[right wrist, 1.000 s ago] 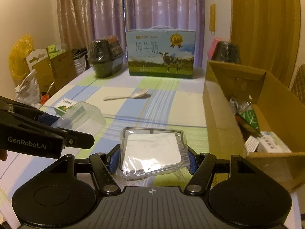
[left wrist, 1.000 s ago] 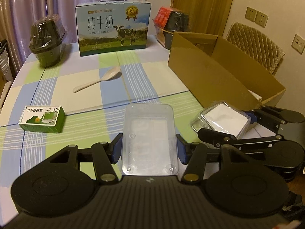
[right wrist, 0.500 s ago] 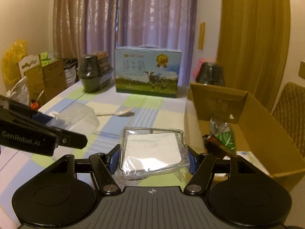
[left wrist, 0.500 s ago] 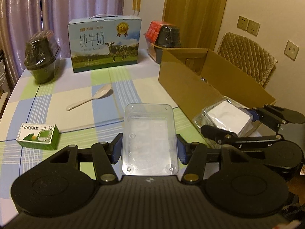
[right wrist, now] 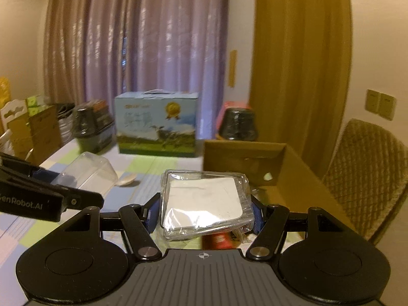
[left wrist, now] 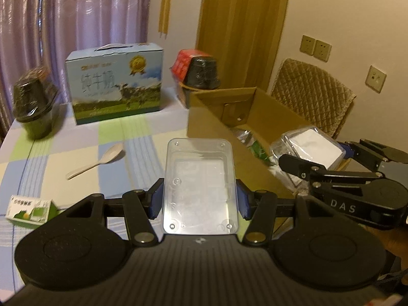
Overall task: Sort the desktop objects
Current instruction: 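Carry both trays over the cardboard box with both tools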
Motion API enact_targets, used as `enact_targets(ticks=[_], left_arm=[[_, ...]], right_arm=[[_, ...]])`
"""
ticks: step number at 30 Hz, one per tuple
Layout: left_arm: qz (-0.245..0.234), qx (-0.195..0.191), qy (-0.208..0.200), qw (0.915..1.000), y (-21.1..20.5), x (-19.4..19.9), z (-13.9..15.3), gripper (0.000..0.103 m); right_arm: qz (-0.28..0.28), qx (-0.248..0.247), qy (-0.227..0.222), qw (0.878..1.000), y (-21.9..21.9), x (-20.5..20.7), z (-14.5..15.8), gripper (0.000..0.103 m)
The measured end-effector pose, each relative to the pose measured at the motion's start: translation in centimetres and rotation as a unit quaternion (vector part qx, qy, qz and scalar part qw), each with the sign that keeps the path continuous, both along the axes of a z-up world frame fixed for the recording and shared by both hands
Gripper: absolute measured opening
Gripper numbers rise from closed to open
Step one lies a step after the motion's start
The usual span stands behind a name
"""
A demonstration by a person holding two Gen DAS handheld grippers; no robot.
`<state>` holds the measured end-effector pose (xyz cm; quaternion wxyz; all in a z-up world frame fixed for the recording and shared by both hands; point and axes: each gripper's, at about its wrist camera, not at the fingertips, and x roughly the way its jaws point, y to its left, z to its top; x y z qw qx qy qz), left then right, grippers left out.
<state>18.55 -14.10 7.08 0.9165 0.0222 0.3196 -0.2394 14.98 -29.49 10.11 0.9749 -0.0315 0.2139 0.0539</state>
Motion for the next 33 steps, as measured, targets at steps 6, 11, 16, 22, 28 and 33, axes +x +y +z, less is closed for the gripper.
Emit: enact_targets(ticks=[6, 11, 16, 22, 28, 33], left_arm=[[-0.024, -0.005, -0.011, 0.9996, -2.9, 0.7, 0.8, 0.051], [-0.038, -0.008, -0.008, 0.9992, -5.0, 1.4, 0.6, 0.051], [-0.055, -0.01, -0.001, 0.9985, -7.3, 1.9, 0.1, 0.051], [-0.066, 0.0, 0.011, 0.9978, -9.5, 2.4, -1.0, 0.051], [-0.07, 0.0, 0.015, 0.9975, -10.4, 2.6, -1.5, 0.051], [-0.073, -0.008, 0.019, 0.9971, -11.0, 2.9, -1.5, 0.051]], right_arm=[[-0.063, 0.02, -0.005, 0.998, -3.2, 0.3, 0.7, 0.064], [-0.099, 0.036, -0.001, 0.994, -5.8, 0.1, 0.7, 0.064], [-0.12, 0.034, -0.004, 0.992, -7.7, -0.2, 0.7, 0.064], [-0.132, 0.034, 0.0, 0.991, -9.5, 0.0, 0.4, 0.064], [-0.147, 0.047, 0.002, 0.988, -11.0, 0.3, 0.3, 0.064], [-0.147, 0.049, 0.006, 0.988, -11.1, 0.5, 0.3, 0.064]])
